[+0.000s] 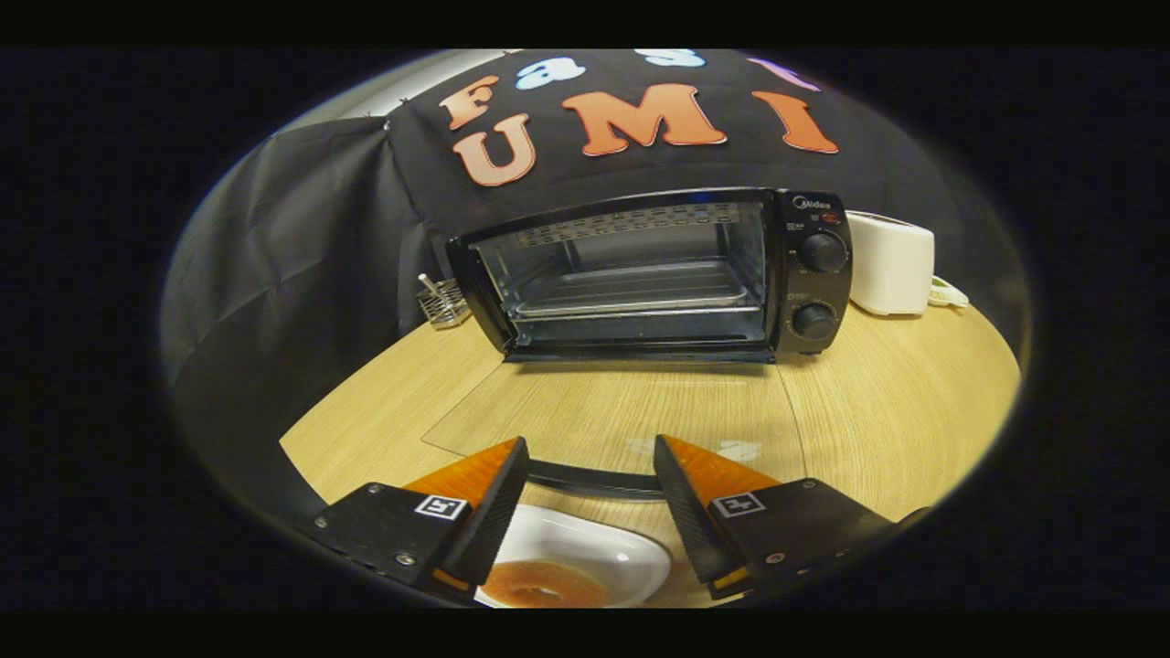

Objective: Open the toaster oven, put the food inside, and close the toaster oven door.

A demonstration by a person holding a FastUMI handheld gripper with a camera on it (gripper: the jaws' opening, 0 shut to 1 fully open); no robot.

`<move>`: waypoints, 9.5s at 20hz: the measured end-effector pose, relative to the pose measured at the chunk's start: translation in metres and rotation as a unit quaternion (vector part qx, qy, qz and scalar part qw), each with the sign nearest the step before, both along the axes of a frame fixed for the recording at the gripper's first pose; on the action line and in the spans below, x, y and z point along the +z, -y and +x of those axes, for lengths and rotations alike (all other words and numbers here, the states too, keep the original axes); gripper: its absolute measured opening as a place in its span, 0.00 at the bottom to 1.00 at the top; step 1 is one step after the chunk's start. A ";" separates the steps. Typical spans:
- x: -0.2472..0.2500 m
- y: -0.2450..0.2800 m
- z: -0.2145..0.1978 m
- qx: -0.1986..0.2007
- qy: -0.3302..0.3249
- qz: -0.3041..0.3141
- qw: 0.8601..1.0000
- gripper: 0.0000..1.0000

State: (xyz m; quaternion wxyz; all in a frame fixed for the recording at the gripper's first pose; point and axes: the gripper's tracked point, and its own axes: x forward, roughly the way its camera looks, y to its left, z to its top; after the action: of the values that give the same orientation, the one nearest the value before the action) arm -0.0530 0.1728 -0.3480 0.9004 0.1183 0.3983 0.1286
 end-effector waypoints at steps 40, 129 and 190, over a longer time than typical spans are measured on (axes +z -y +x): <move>0.003 0.004 -0.130 0.151 -0.042 -0.043 0.987 0.67; 0.020 -0.005 -0.028 0.005 0.033 -0.074 0.997 0.95; 0.093 0.016 0.132 -0.114 0.180 -0.131 0.968 0.95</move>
State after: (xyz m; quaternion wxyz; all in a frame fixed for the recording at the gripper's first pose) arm 0.0787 0.1566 -0.2545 0.9737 0.0184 0.2267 -0.0091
